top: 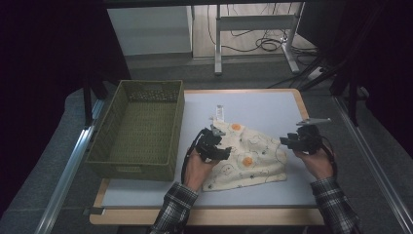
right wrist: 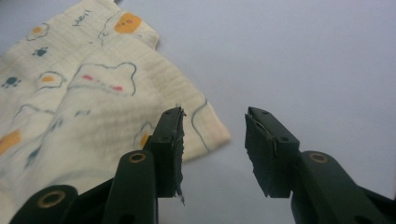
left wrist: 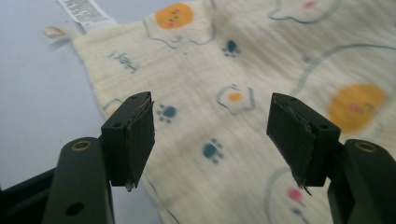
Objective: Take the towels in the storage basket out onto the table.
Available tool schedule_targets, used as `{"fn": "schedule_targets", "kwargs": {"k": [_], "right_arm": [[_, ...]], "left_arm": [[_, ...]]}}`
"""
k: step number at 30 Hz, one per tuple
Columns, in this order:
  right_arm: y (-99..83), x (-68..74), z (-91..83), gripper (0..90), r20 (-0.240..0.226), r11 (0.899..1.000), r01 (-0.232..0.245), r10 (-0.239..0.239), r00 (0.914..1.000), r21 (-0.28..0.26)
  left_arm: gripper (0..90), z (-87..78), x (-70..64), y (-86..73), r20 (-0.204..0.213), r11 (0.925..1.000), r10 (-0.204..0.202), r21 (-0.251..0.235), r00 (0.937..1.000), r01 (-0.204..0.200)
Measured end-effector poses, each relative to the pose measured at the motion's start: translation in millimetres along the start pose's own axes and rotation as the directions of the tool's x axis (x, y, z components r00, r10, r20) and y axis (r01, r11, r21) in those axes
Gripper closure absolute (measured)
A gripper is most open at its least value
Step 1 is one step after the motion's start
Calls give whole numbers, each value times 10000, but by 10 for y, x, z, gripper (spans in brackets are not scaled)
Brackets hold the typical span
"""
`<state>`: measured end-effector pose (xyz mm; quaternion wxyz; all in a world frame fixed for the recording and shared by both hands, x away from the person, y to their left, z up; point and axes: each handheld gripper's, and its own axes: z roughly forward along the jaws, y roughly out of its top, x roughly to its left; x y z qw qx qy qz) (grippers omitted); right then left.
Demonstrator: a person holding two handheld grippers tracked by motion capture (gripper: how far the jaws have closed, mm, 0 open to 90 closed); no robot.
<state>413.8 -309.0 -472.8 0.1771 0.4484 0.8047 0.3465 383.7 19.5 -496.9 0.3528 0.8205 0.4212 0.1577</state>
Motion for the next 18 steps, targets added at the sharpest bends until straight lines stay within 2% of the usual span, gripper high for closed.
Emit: {"fn": "schedule_targets", "kwargs": {"k": [1,2,3,4,5,8,9,11,12,14,16,17,18], "right_arm": [[17,32,155,539,-106,9998,45,-43,9999,169],[17,32,155,539,-106,9998,45,-43,9999,169],[-5,74,307,518,-206,9990,159,-151,9997,410],[-5,74,307,518,-206,9990,159,-151,9997,410],[-39,115,413,512,-325,9983,294,-278,9991,502],[-82,155,509,523,-247,9963,478,-462,9986,708],[-96,192,518,663,86,9958,695,-701,9975,592],[-94,206,522,834,43,9967,599,-602,9982,551],[-92,209,525,893,-82,9968,575,-571,9983,561],[-87,213,533,900,-92,9965,608,-603,9981,573],[-18,217,523,900,77,9926,794,-804,9967,921],[85,186,461,900,342,9942,799,-825,9960,722],[85,186,461,900,342,9942,799,-825,9960,722]], "left_arm": [[308,72,57,-9,-113,9998,-197,16,9997,197],[306,72,57,-9,-113,9998,-197,16,9997,197],[299,134,94,-43,-300,9995,-277,139,9992,282],[298,134,94,-43,-300,9995,-277,139,9992,282],[298,179,133,-93,-399,9991,-339,232,9986,349],[298,209,173,-142,-501,9986,-413,317,9979,429],[297,220,206,-181,-550,9982,-511,290,9972,527],[298,223,222,-208,-536,9979,-595,213,9968,607],[298,224,226,-218,-512,9979,-605,186,9969,616],[298,223,228,-225,-511,9981,-587,166,9970,596],[298,214,232,-228,-480,9983,-569,97,9972,574],[298,205,235,-225,-475,9982,-593,57,9971,597],[298,192,238,-219,-471,9982,-607,-23,9970,607]]}}
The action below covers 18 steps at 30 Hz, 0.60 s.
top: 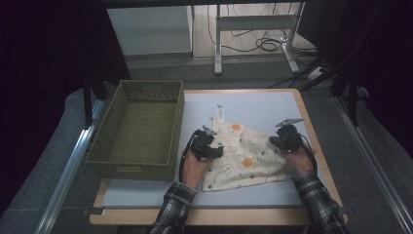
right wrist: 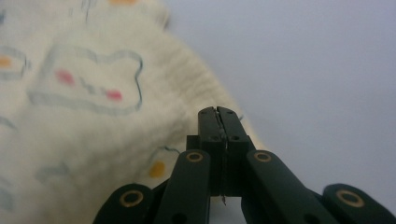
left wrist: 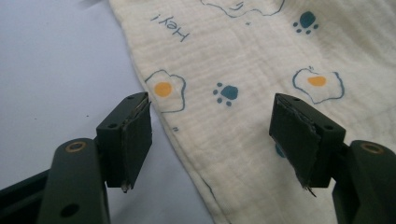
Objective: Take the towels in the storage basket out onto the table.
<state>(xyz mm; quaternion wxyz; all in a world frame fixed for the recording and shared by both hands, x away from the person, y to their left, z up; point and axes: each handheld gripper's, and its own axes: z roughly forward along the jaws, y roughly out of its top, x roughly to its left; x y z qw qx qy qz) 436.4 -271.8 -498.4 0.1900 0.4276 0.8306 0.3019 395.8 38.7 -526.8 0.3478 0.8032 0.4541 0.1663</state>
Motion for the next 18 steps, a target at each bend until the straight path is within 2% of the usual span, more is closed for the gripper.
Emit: {"fn": "schedule_targets", "kwargs": {"k": [1,2,3,5,6,7,8,9,12,14,15,18], "right_arm": [[74,-37,-63,900,136,9998,-71,73,9999,-186],[242,-112,-191,900,502,9985,-66,94,9987,-544],[324,-148,-254,900,691,9971,-26,79,9976,-756],[465,-212,-324,895,787,9938,15,73,9969,-1116],[465,-212,-324,895,787,9938,15,73,9969,-1116],[536,-237,-279,767,1191,9983,185,-118,9928,-557],[535,-236,-260,725,1583,9981,369,-288,9870,-485],[517,-246,-256,693,1749,9981,420,-336,9840,-448],[413,-327,-275,625,1473,9974,-160,263,9888,-707],[370,-350,-270,604,1389,9978,-315,393,9895,-578],[279,-374,-250,585,1208,9987,-400,436,9917,-319],[176,-386,-237,584,1019,9976,-646,666,9926,-229]], "left_arm": [[298,-17,1,8,-12,9999,-31,-109,10000,30],[298,-50,6,34,-34,9997,-25,-258,10000,24],[298,-63,8,50,-109,9994,4,-333,9999,-8],[298,-76,18,74,-148,9992,27,-389,9999,-33],[296,-76,18,74,-148,9992,27,-389,9999,-33],[294,-75,28,76,-165,9992,17,-401,9999,-24],[294,-70,35,71,-188,9992,-16,-408,9998,9],[294,-66,50,66,-214,9993,6,-366,9998,-13],[294,-44,76,60,-213,9990,-151,-413,9997,142],[296,-12,95,64,-194,9991,-223,-371,9996,216],[297,6,96,69,-232,9992,-187,-368,9996,178],[308,67,88,85,-262,9993,-155,-358,9995,145]]}}
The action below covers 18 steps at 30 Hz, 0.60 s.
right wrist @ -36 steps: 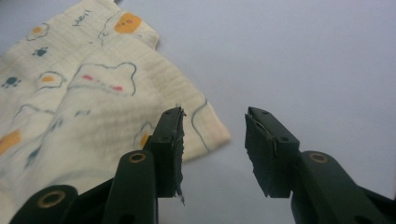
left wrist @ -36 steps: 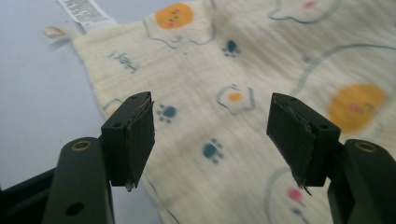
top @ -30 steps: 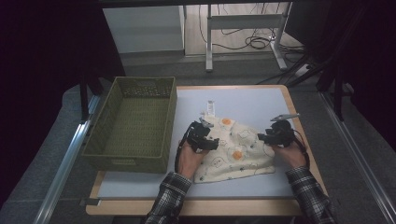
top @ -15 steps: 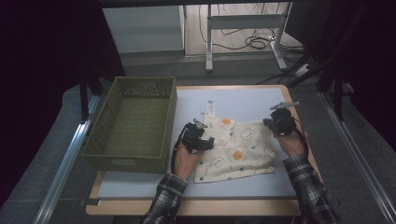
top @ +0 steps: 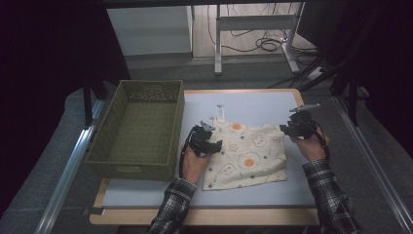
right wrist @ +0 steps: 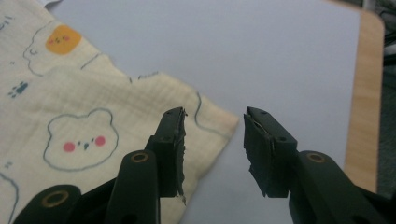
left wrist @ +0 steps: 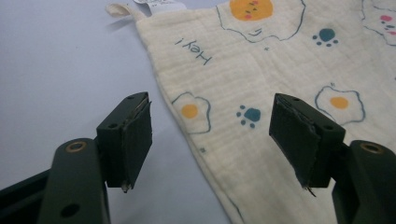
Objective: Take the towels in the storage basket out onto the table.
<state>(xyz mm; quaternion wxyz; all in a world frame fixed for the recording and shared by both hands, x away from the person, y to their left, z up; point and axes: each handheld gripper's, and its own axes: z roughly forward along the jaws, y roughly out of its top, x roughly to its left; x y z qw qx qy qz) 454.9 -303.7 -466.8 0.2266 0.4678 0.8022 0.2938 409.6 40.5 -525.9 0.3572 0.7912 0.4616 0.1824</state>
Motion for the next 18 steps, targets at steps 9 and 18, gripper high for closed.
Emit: {"fn": "schedule_targets", "kwargs": {"k": [9,18], "right_arm": [[-322,99,17,590,-722,9995,-183,200,9972,245],[-740,166,-502,672,-1163,9993,-95,136,9931,361]], "left_arm": [[356,6,-28,-42,0,9998,-94,-195,10000,94],[304,-104,-91,-118,357,9998,68,-201,9993,-61]]}}
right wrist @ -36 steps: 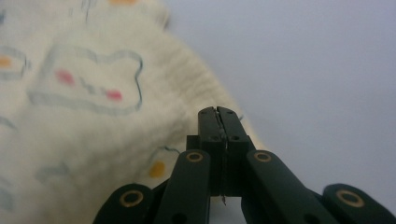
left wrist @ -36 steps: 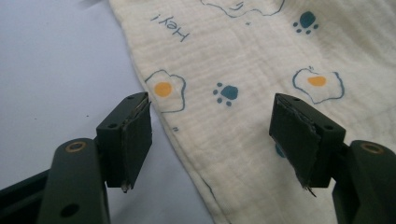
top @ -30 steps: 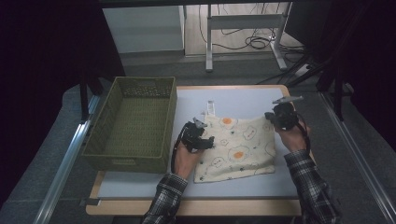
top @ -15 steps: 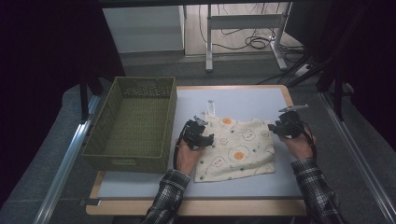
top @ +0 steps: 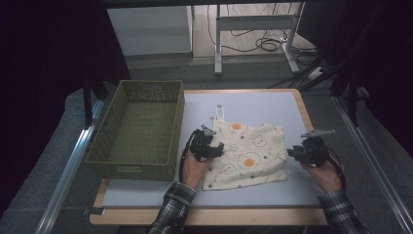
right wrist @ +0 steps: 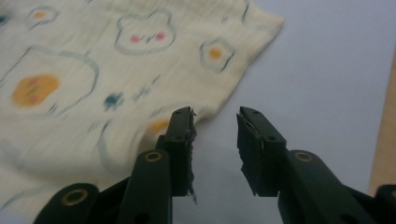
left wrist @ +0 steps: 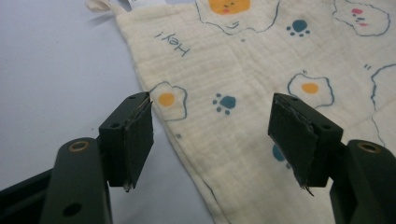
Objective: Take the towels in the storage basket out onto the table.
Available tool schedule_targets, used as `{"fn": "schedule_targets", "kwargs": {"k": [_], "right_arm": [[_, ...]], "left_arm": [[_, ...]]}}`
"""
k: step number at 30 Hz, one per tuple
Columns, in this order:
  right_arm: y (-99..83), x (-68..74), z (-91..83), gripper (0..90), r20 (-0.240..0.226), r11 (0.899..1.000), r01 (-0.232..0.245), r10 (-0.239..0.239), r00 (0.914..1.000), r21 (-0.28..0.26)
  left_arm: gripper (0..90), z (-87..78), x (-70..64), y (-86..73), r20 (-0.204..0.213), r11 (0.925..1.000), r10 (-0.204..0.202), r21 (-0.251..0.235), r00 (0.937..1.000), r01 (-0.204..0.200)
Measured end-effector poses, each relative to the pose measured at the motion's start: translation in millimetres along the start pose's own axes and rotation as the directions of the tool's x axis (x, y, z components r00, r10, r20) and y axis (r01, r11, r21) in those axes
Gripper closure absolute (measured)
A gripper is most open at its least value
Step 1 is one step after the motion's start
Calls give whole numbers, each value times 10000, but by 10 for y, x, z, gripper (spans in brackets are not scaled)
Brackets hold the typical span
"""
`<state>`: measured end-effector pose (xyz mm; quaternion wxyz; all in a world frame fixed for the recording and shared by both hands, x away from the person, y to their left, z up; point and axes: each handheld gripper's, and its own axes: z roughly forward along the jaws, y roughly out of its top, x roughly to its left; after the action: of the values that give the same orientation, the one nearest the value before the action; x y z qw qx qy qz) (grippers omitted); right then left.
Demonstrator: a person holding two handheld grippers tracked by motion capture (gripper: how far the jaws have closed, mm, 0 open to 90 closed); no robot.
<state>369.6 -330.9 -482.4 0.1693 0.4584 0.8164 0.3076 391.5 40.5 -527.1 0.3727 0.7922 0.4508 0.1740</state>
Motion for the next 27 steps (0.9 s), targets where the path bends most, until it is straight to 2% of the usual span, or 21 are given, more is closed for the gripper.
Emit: {"fn": "schedule_targets", "kwargs": {"k": [2,3,4,7,9,10,11,12,13,15,18,19,20,22,23,24,25,26,27], "right_arm": [[-124,62,-81,697,-243,9999,110,-109,9996,6],[-220,139,-136,704,-665,9999,115,-117,9977,-29],[-220,139,-136,704,-665,9999,115,-117,9977,-29],[-359,363,-142,684,-1341,9994,327,-339,9904,-105],[-395,463,-73,627,-1217,9980,629,-625,9906,-6],[-395,463,-73,627,-1217,9980,629,-625,9906,-6],[-432,532,13,708,-761,9937,1103,-1084,9912,204],[-450,552,8,803,-574,9938,1113,-1111,9922,14],[-462,562,2,884,-558,9941,1088,-1087,9925,-29],[-479,578,-34,898,-670,9940,1092,-1082,9919,117],[-510,595,-94,898,-853,9929,1159,-1133,9899,255],[-582,609,-196,897,-991,9935,1102,-1070,9893,274],[-582,609,-196,897,-991,9935,1102,-1070,9893,274],[-679,609,-314,897,-1128,9945,1003,-963,9889,304],[-788,606,-423,896,-1218,9952,866,-804,9893,463],[-788,606,-423,896,-1218,9952,866,-804,9893,463],[-902,574,-521,890,-1317,9953,741,-654,9891,624],[-902,574,-521,890,-1317,9953,741,-654,9891,624],[-955,530,-592,872,-1500,9956,631,-520,9873,698]], "left_arm": [[304,-10,1,-21,59,10000,-72,-30,10000,72],[302,-14,3,-26,49,10000,-49,-6,10000,49],[302,-19,5,-31,52,10000,-16,13,10000,16],[298,-26,2,-39,108,10000,-68,33,9999,68],[295,-29,-10,-43,114,10000,-31,17,9999,31],[295,-29,-10,-43,114,10000,-31,17,9999,31],[294,-34,-18,-48,135,10000,3,33,9999,-3],[293,-36,-18,-50,132,10000,11,25,9999,-11],[294,-36,-18,-50,132,10000,11,25,9999,-11],[294,-43,-12,-48,145,10000,-9,3,9999,9],[294,-58,-7,-41,148,10000,-5,-48,9999,5],[294,-71,-2,-32,152,10000,11,-74,9999,-9],[294,-71,-2,-32,152,10000,11,-74,9999,-9],[294,-83,5,-27,148,10000,43,-58,9999,-42],[294,-84,8,-27,139,10000,36,-45,9999,-35],[294,-84,8,-27,139,10000,36,-45,9999,-35],[294,-83,10,-30,118,10000,36,-32,9999,-35],[294,-82,12,-32,129,10000,18,-22,9999,-17],[295,-79,15,-35,118,10000,29,16,9999,-29]]}}
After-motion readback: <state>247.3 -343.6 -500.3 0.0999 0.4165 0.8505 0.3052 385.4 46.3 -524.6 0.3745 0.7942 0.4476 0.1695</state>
